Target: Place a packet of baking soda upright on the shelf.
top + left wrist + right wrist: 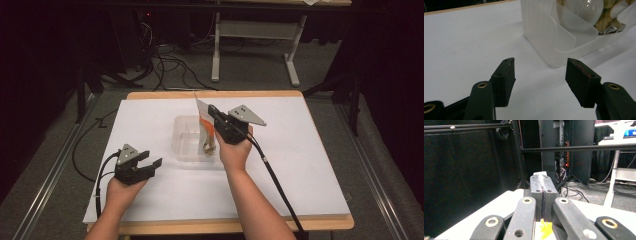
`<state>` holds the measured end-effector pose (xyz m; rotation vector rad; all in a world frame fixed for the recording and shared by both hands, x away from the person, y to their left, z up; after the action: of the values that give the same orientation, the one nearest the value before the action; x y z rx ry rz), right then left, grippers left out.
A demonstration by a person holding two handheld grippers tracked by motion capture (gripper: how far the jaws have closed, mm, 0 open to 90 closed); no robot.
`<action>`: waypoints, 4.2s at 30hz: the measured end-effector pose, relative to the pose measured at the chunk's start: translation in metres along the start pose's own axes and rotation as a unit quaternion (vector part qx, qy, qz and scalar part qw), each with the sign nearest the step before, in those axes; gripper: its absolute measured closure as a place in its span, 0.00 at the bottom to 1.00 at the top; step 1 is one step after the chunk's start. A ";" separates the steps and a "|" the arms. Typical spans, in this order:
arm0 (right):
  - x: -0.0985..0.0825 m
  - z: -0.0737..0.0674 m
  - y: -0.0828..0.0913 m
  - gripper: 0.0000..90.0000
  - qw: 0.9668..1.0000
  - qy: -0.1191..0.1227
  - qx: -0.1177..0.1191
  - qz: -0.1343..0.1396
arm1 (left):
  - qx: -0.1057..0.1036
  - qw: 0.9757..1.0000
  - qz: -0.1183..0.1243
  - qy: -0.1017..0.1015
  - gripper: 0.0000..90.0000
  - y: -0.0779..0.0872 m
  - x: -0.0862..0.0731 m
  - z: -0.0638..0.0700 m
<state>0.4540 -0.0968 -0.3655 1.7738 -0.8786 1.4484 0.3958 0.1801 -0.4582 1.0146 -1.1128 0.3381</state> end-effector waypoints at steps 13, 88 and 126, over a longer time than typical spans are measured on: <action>-0.038 -0.006 0.021 0.71 0.997 0.009 -0.001 -0.080 | 0.000 1.000 -0.002 -0.003 0.46 0.000 0.000 0.001; -0.120 -0.001 0.013 0.91 0.987 -0.020 -0.019 -0.161 | -0.001 1.000 -0.006 -0.008 0.46 -0.002 0.000 0.002; -0.074 0.014 0.087 0.33 0.985 0.057 -0.012 -0.165 | 0.000 1.000 -0.008 -0.016 0.45 0.000 0.000 0.002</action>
<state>0.3776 -0.1501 -0.4333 1.7052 -0.5113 1.3000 0.3945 0.1788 -0.4584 1.0307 -1.1330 0.3103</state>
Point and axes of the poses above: each handheld gripper's, and its own axes: y roughly backward along the jaws, x roughly out of its top, z roughly to its right, the point moved 4 cm from there along -y, roughly forward along the jaws, and after that the axes turned 1 degree about z, right-handed, at the moved point
